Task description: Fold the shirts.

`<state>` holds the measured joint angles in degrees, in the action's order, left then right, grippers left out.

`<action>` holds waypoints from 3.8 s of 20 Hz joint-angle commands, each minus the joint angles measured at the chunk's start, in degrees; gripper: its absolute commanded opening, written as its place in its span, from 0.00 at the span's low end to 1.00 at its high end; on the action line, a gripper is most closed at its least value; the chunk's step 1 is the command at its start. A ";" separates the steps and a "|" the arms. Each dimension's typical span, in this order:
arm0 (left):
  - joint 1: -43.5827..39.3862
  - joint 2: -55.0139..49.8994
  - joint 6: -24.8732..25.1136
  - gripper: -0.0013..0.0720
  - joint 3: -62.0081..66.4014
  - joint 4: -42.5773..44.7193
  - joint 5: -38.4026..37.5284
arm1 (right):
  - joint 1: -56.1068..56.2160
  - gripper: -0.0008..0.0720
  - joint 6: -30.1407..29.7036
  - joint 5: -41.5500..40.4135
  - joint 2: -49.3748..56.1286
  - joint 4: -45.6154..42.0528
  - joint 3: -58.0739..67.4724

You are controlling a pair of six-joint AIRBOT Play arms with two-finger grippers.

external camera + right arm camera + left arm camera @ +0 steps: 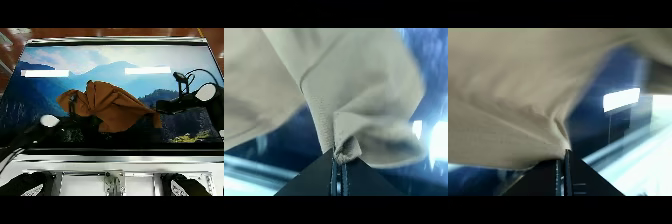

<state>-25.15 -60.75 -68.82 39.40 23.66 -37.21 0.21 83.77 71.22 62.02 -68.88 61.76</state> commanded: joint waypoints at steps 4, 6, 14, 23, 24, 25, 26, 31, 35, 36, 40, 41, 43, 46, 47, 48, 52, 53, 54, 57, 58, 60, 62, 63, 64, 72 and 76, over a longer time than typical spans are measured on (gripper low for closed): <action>23.87 32.39 -0.15 0.06 24.39 18.88 -4.79 | -0.04 0.08 -4.96 -19.80 -17.59 -3.21 18.64; 33.55 36.37 -5.90 0.06 34.69 23.58 -5.60 | -0.04 0.08 -4.48 -29.09 -23.78 -3.63 24.28; 54.05 37.27 -7.37 0.06 56.06 28.39 -30.75 | -0.04 0.08 0.37 -24.96 -35.89 -10.10 33.33; 54.47 36.57 -15.96 0.06 40.04 34.40 -47.10 | -0.04 0.08 -2.05 -17.99 -26.29 -18.69 33.51; 54.47 36.15 -15.96 0.06 37.31 34.40 -46.84 | -0.04 0.08 -2.69 -16.20 -23.08 -18.67 33.46; 54.47 35.60 -15.96 0.06 34.45 34.21 -46.05 | -0.04 0.08 -3.23 -14.40 -19.08 -18.67 33.46; 54.42 34.77 -15.93 0.06 31.65 33.83 -44.46 | -0.04 0.08 -3.54 -13.40 -15.15 -18.64 33.46; 54.40 27.36 -15.87 0.07 18.49 26.91 -33.42 | -0.02 0.08 0.11 -18.10 6.23 -12.66 33.46; 50.14 18.18 -13.42 0.07 8.81 23.58 -23.89 | 0.02 0.08 1.53 -21.55 20.70 3.65 33.46; 47.41 15.30 -12.20 0.07 7.72 23.63 -20.59 | 0.02 0.08 1.55 -21.49 23.54 6.60 33.46; 36.79 2.21 -9.20 0.07 7.34 23.63 -4.50 | 0.02 0.08 1.77 -17.35 32.61 14.01 33.46; 34.64 -0.85 -9.25 0.07 7.37 23.47 -0.13 | 0.02 0.09 1.77 -15.34 34.23 14.73 33.46; 31.74 -6.29 -9.27 0.07 7.56 21.00 4.33 | 0.33 0.09 1.88 -12.17 36.89 14.56 33.46; 28.46 -13.27 -9.29 0.07 7.58 17.79 2.49 | 1.31 0.09 5.95 -8.87 40.19 14.56 33.46; 27.74 -14.86 -9.44 0.07 7.65 17.35 1.57 | 1.44 0.11 6.40 -8.55 40.79 15.10 33.46; 27.63 -15.65 -9.46 0.12 7.78 17.20 0.48 | 1.40 0.38 6.43 -8.63 40.89 16.87 33.46; 33.79 -15.56 -9.20 0.90 13.84 20.37 -14.67 | -2.71 0.95 3.26 -3.08 36.87 20.11 35.12; 36.96 -15.56 -9.27 0.89 16.96 25.03 -21.64 | -4.96 0.95 1.88 -0.07 34.58 18.82 35.43; 40.48 -15.56 -10.58 0.73 20.37 32.02 -29.70 | -7.52 0.95 0.96 3.37 31.91 16.48 35.43; 48.72 -15.30 -13.42 0.60 24.09 49.64 -48.11 | -14.40 0.94 -1.07 16.33 25.46 5.53 35.21; 50.77 -15.02 -12.24 0.69 22.43 49.66 -50.10 | -16.39 0.94 -2.12 20.11 24.00 3.74 34.25; 53.37 -14.75 -12.15 0.98 15.87 45.40 -48.81 | -19.82 0.95 -3.82 23.78 21.66 4.85 29.66; 53.68 -14.78 -9.16 0.98 8.02 38.80 -42.38 | -21.73 0.95 -4.68 23.67 19.28 7.54 22.64; 53.62 -14.84 -9.16 0.98 4.79 34.93 -37.66 | -21.94 0.94 -5.27 23.26 18.47 9.66 19.26; 53.55 -15.04 -8.46 0.98 2.58 31.21 -33.57 | -21.92 0.94 -5.51 22.60 17.90 11.85 16.04; 45.59 -21.88 -7.43 0.98 0.55 21.57 -20.46 | -21.90 0.95 -7.56 16.37 17.75 22.29 8.81; 41.03 -23.80 -6.99 0.12 0.70 16.28 -16.46 | -21.90 0.94 -7.54 16.39 17.75 20.13 8.81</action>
<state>18.79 -83.20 -76.25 40.14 44.84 -57.45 -21.65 76.44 88.03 79.83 -47.66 70.96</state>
